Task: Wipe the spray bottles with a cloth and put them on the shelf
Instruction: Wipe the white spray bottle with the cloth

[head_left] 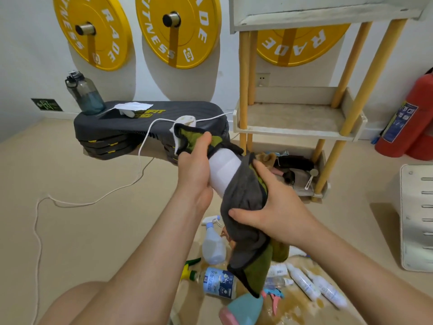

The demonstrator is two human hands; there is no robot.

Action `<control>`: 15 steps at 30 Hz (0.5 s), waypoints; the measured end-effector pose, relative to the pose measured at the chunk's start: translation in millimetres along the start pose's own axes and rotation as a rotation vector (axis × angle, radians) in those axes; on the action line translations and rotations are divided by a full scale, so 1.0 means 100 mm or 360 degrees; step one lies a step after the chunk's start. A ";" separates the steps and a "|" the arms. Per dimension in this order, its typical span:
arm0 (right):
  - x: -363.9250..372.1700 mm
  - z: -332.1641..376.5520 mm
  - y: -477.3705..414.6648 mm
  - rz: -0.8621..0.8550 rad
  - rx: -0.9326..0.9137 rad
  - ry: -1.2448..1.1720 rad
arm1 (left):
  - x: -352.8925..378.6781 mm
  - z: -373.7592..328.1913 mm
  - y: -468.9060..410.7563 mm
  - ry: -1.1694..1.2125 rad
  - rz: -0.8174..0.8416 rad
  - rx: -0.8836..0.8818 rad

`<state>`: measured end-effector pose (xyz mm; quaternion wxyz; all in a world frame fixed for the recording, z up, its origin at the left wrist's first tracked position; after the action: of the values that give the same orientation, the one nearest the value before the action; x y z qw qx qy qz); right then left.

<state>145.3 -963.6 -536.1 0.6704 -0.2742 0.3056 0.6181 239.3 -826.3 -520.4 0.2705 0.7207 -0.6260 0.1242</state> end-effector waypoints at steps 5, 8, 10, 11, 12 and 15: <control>-0.20 0.05 -0.05 -0.0556 0.0062 0.0388 | 0.13 0.20 0.17 -0.0408 0.0228 0.0009; -0.40 -0.03 -0.14 -0.0640 0.0107 0.0377 | 0.25 0.45 0.39 -0.0694 0.0571 -0.0102; -0.40 -0.07 -0.15 -0.0520 0.0068 0.0269 | 0.26 0.41 0.36 -0.0668 0.0675 -0.0126; -0.36 -0.06 -0.14 -0.0431 0.0040 0.0203 | 0.24 0.31 0.30 -0.0614 0.0668 -0.0102; -0.31 -0.05 -0.13 -0.0346 0.0001 0.0178 | 0.22 0.20 0.24 -0.0535 0.0631 -0.0087; -0.18 0.04 -0.05 -0.0288 -0.0127 0.0417 | 0.17 0.05 0.14 -0.0392 0.0575 -0.0110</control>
<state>149.6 -973.3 -519.9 0.6663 -0.4052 0.3397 0.5258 228.3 -844.0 -512.2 0.1900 0.5968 -0.7772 0.0602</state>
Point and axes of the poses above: each hand's wrist, its own y-axis away from the middle knuckle, its own x-axis out of the palm, z = x × y, the point moved 7 cm from there along -y, towards the middle knuckle, and after that the axes turned 13 degrees about y, right-handed, at the moved point
